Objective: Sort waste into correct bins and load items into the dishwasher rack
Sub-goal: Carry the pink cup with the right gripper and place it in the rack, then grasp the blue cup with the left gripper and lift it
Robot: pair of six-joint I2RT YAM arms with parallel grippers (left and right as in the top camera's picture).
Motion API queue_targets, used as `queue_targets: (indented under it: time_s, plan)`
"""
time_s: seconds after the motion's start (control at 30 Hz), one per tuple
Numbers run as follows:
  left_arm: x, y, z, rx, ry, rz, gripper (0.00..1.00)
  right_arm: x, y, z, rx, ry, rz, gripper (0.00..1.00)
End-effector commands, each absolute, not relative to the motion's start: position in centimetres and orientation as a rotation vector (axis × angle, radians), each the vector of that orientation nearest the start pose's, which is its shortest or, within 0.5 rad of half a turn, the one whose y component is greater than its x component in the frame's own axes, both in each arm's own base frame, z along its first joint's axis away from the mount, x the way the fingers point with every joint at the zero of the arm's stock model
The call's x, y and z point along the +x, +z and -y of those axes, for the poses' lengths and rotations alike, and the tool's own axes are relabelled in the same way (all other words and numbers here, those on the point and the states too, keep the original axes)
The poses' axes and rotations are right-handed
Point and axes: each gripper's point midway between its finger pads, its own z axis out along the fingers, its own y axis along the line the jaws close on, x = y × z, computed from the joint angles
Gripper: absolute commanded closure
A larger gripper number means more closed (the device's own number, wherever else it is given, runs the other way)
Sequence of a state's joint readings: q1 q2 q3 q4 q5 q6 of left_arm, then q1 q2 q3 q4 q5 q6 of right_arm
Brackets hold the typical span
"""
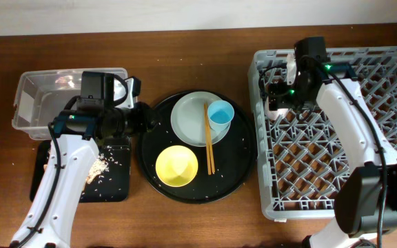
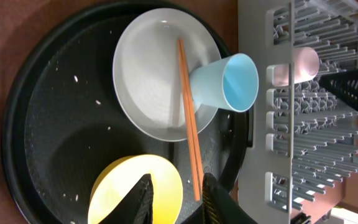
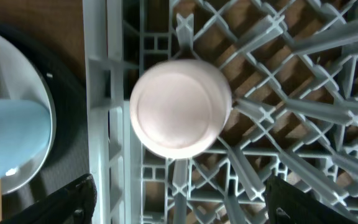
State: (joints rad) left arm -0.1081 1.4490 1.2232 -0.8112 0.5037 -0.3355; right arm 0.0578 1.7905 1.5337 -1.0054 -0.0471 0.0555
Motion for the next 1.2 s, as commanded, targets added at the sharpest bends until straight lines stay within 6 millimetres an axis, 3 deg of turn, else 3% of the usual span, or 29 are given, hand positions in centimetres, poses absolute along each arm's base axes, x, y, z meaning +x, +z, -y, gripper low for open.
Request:
queue_targets:
  time_s: [0.0,0.17,0.33,0.43,0.53,0.83,1.1,1.13,1.17]
  plan:
    - [35.1,19.5,12.4,-0.063,-0.802,-2.57,0.74,40.3,19.0,-3.7,-0.022,0.142,-2.72,0.13]
    - [36.3,20.2,15.2,-0.071,-0.716,-2.508,0.65,38.7,22.3,-4.9,-0.047,0.239,-2.674,0.05]
    - [36.7,21.0,19.9,-0.004,-0.622,-2.417,0.53,37.3,22.1,-4.8,-0.043,0.238,-2.718,0.02]
    - [37.1,20.4,22.0,0.014,-0.596,-2.396,0.51,37.0,22.0,-4.8,-0.042,0.239,-2.734,0.01]
    - [37.7,18.5,23.7,0.045,-0.585,-2.411,0.52,36.8,21.9,-4.7,-0.041,0.239,-2.744,0.02]
    - [40.5,10.8,25.6,0.046,-0.54,-2.492,0.53,36.4,21.7,-4.7,-0.039,0.239,-2.761,0.01]
    - [41.0,7.0,26.0,0.048,-0.513,-2.544,0.53,36.3,21.7,-4.7,-0.039,0.239,-2.764,0.02]
    - [41.0,6.7,26.0,0.048,-0.51,-2.55,0.54,36.3,21.7,-4.7,-0.039,0.239,-2.764,0.02]
    - [41.0,6.5,26.0,0.047,-0.508,-2.553,0.61,36.3,21.7,-4.7,-0.039,0.239,-2.764,0.02]
